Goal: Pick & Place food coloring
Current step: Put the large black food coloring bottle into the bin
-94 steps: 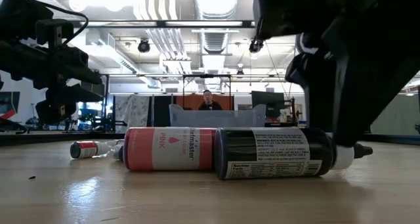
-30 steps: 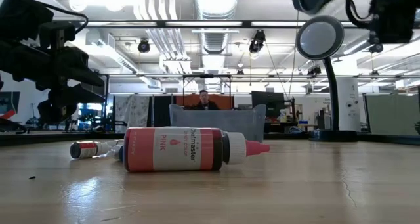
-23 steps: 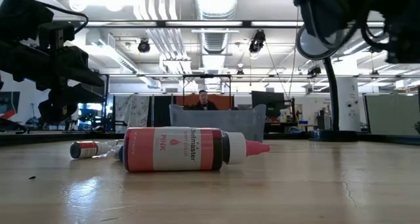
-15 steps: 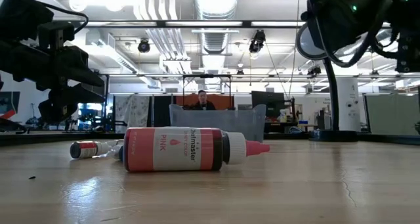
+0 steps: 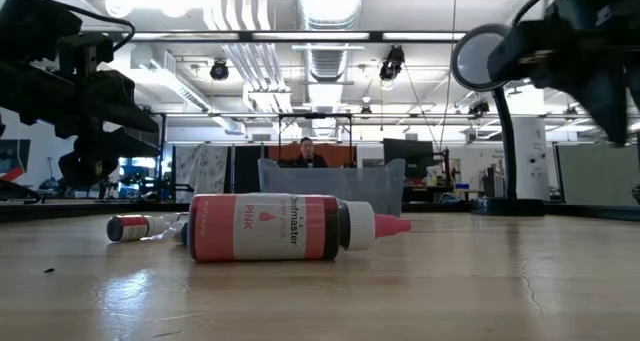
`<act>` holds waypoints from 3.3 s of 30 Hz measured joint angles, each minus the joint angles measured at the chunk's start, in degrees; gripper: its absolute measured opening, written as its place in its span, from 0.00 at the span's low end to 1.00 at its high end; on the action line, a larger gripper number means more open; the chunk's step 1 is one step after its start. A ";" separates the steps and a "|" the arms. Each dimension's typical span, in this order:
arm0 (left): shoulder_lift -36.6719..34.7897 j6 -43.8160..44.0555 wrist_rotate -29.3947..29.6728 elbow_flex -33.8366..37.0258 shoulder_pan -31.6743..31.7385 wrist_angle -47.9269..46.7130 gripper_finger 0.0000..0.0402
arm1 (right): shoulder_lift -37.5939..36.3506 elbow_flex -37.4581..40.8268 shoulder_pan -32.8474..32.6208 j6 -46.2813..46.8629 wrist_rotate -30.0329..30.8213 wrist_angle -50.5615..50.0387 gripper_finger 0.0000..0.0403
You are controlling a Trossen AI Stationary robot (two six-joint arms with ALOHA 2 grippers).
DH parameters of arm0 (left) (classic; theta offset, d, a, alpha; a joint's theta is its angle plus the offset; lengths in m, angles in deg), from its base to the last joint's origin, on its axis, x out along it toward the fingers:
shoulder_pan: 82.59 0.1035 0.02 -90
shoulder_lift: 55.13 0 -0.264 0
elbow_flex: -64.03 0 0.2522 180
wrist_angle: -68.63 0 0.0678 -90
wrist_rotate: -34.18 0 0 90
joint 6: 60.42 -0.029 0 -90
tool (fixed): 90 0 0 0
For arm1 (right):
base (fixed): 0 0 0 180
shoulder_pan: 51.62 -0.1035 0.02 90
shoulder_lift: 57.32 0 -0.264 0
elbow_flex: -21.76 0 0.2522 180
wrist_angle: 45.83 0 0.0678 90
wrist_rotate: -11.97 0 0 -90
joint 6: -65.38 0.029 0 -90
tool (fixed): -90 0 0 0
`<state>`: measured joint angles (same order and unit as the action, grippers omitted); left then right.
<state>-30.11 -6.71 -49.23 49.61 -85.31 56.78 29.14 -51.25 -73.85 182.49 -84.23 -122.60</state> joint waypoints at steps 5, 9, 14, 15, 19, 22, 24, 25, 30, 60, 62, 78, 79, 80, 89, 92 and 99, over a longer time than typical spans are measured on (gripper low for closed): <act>0.04 -0.27 0.18 0.00 0.00 -0.02 0.33 | -1.28 3.85 -5.29 17.14 -0.79 -3.42 0.48; 0.09 -1.36 0.37 0.00 0.00 -0.02 0.33 | -1.10 8.48 -5.53 18.92 -6.10 -3.95 0.55; 0.09 -1.06 0.27 0.00 0.00 -0.02 0.33 | -1.68 12.61 -4.60 19.55 -7.22 -3.69 0.57; 0.09 -0.73 0.24 0.00 0.00 -0.02 0.33 | -1.73 13.53 -4.65 19.81 -8.13 -3.71 0.57; 0.09 0.54 -0.04 0.00 0.00 -0.02 0.33 | -1.73 17.84 -5.41 20.95 -9.28 -0.60 0.57; 0.09 0.67 -0.04 0.00 0.00 -0.02 0.33 | -1.73 21.78 -5.19 20.93 -8.51 4.58 0.57; 0.09 1.05 -0.09 0.00 0.00 -0.02 0.33 | -1.97 23.62 -4.91 21.01 -8.74 7.02 0.57; 0.09 1.28 -0.11 0.00 0.00 -0.02 0.33 | -2.11 24.30 -4.91 21.04 -8.78 7.90 0.57; 0.11 1.92 -0.24 0.00 0.00 -0.11 0.33 | -2.81 23.67 -4.68 18.67 -5.03 7.94 0.54; 0.33 6.26 1.80 0.00 0.10 0.01 0.33 | -6.69 20.20 -2.02 5.58 7.03 3.46 0.78; 0.32 6.32 2.39 0.00 0.25 0.04 0.33 | -6.87 21.00 -0.25 5.60 8.33 2.93 0.81; 0.39 6.75 2.69 0.00 2.42 -0.07 0.33 | -12.30 28.62 9.60 2.30 9.78 6.75 0.59; 0.45 6.45 3.01 0.00 2.49 -0.05 0.33 | -12.50 28.94 9.60 2.65 10.16 6.38 0.56; 0.58 6.34 3.35 0.00 2.53 -0.02 0.33 | -12.49 28.99 9.59 2.61 10.33 6.59 0.53; 1.72 6.38 3.98 0.00 3.17 -0.02 0.33 | -12.84 29.08 9.58 2.75 7.79 7.08 0.31; 1.75 6.40 3.96 0.00 3.17 0.02 0.33 | -12.87 29.10 9.58 4.29 6.05 7.38 0.30; 1.75 6.36 3.96 0.00 3.20 0.07 0.33 | -12.90 29.12 9.58 5.96 4.75 7.55 0.35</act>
<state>-28.36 -0.35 -45.27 49.61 -82.11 56.85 16.24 -22.13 -64.27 188.45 -79.48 -115.05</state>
